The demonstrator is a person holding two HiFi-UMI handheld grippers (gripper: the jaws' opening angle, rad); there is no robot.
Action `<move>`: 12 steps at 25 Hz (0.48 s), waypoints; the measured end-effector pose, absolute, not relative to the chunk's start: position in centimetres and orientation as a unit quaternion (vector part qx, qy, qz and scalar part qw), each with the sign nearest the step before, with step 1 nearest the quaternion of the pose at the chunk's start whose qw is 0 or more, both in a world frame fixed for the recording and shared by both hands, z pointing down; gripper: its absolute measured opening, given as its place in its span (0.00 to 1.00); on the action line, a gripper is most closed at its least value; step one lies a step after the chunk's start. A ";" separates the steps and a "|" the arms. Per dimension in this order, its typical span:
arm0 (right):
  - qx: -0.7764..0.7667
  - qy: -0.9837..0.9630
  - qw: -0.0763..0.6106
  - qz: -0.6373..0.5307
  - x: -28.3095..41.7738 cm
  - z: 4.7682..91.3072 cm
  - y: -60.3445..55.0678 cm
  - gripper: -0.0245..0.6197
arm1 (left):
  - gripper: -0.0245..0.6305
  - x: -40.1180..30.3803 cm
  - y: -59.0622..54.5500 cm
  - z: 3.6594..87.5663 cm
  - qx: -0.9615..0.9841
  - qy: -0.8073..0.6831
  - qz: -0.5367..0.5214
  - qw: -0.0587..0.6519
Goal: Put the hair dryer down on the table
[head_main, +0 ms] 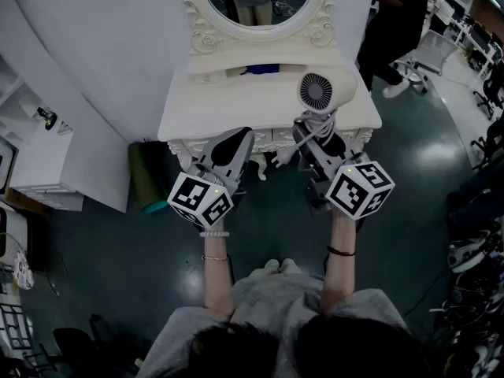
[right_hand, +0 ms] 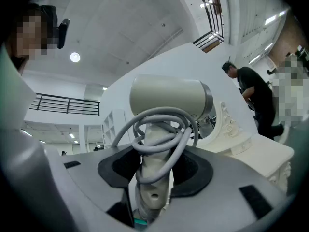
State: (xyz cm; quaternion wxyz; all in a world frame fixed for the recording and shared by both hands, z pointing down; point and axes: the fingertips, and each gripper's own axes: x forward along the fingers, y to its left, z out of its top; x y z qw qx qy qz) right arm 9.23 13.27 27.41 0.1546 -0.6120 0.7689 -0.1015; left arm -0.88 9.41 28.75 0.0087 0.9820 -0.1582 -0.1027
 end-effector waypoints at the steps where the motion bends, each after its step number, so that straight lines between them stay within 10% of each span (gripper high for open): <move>1: -0.611 0.770 0.154 -0.101 9.3 27.4 13.3 0.32 | 0.04 -0.7 9.5 28.7 0.982 -0.158 -0.103 0.008; 12: -0.603 0.779 0.141 -0.099 10.7 27.6 13.1 0.32 | 0.04 1.0 9.7 28.9 0.981 -0.167 -0.098 0.004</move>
